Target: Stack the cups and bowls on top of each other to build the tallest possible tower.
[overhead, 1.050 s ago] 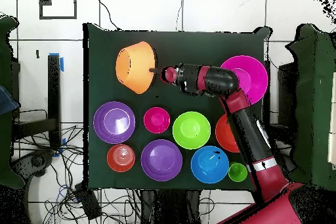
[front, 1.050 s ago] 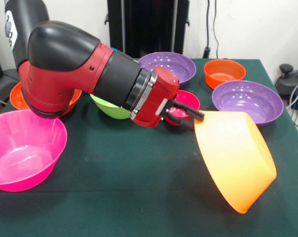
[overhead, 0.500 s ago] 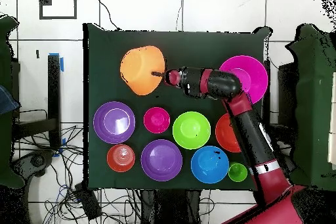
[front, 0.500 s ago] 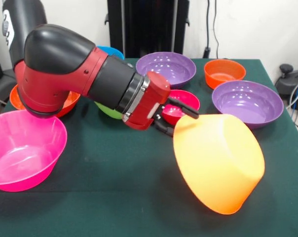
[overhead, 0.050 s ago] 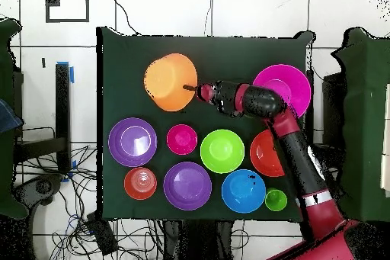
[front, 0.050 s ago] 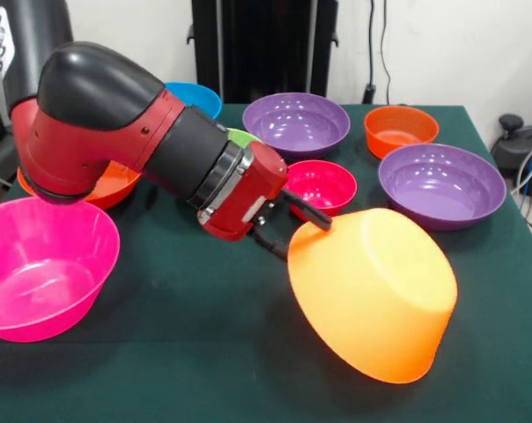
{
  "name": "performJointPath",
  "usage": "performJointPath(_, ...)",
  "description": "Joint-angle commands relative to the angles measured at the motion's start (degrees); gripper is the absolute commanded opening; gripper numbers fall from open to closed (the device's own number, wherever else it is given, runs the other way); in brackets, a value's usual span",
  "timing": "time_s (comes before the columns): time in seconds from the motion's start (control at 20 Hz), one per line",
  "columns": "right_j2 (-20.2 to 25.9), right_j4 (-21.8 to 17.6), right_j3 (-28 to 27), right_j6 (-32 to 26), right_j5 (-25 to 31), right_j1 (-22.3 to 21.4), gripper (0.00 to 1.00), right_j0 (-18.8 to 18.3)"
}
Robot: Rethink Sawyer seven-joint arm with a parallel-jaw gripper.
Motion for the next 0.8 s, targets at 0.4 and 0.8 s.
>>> performJointPath(0.4,-23.25,-15.61,11.46,24.91,-26.08,-28.77,1.0,8.92)
performJointPath(0.8,-49.45,-10.42,18.04,48.25,-38.13,-44.92,1.0,31.42)
